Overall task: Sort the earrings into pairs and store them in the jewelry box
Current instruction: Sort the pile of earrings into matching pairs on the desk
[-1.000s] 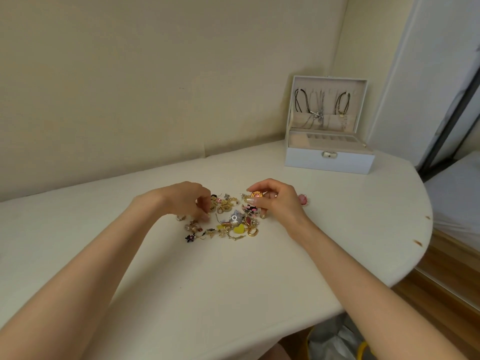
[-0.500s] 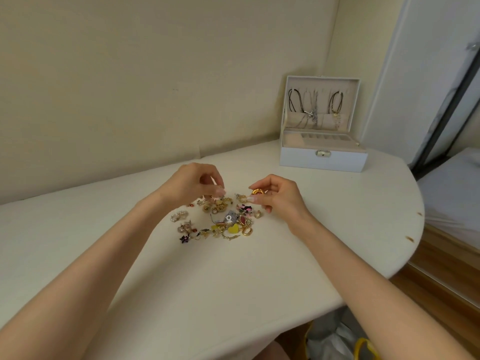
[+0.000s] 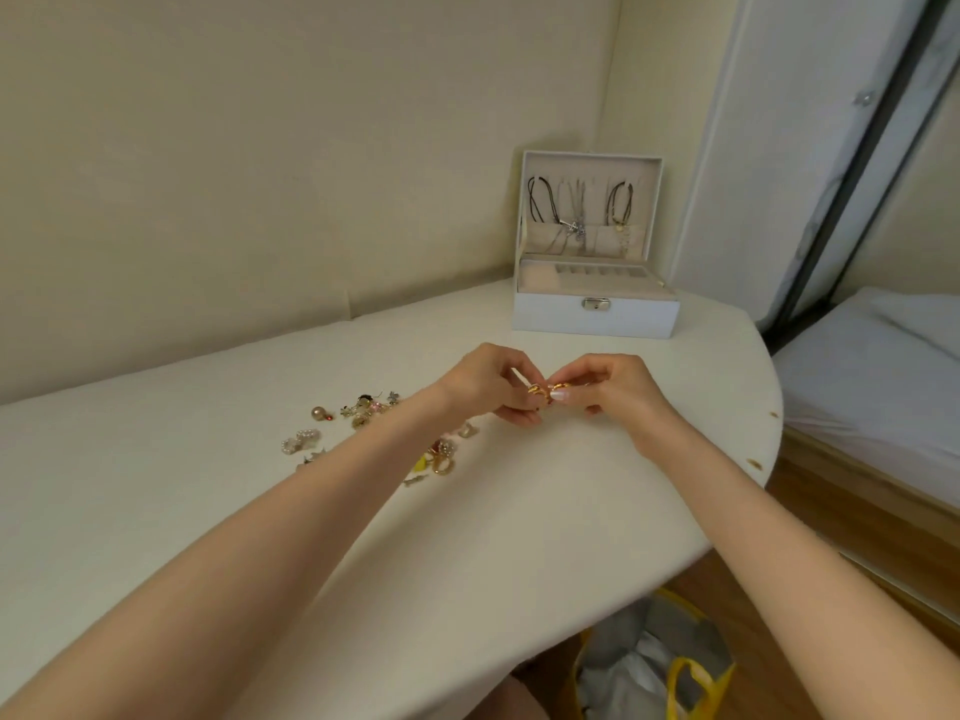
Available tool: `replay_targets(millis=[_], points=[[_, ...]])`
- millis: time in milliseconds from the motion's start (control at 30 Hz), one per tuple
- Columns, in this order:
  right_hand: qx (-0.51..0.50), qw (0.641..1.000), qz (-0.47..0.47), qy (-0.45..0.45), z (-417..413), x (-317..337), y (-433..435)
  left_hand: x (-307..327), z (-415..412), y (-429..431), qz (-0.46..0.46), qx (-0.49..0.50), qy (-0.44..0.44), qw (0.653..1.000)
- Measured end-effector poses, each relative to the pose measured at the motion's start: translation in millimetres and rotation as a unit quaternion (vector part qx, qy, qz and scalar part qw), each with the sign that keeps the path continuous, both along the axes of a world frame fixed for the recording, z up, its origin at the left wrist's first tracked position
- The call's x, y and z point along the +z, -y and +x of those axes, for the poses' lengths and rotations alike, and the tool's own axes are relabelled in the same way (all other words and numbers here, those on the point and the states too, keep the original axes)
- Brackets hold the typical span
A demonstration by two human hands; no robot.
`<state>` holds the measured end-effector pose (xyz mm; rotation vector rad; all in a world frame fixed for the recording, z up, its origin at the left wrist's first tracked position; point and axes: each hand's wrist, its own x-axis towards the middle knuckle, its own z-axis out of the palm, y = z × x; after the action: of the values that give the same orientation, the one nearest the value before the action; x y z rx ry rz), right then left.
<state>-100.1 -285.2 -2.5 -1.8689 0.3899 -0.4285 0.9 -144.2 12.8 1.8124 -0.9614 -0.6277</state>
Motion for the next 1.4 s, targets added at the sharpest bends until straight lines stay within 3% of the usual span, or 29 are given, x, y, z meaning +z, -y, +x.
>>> replay_targets(millis=[200, 400, 667, 1200, 1400], points=[[-0.031, 0.999, -0.003, -0.034, -9, 0, 32, 0, 0, 45, 0.085, 0.006, 0.199, 0.976], [-0.063, 0.997, -0.014, -0.049, -4, -5, 45, -13, 6, 62, 0.143, 0.007, 0.285, 0.948], [-0.096, 0.992, -0.075, -0.032, 2, -15, 48, -23, 11, 74, 0.136, 0.043, 0.387, 0.911], [-0.108, 0.981, -0.152, -0.054, 2, -22, 53, -36, 7, 75, 0.099, 0.076, 0.380, 0.916], [-0.125, 0.971, -0.204, 0.009, -1, -17, 35, -31, 2, 33, 0.049, 0.078, 0.408, 0.908]])
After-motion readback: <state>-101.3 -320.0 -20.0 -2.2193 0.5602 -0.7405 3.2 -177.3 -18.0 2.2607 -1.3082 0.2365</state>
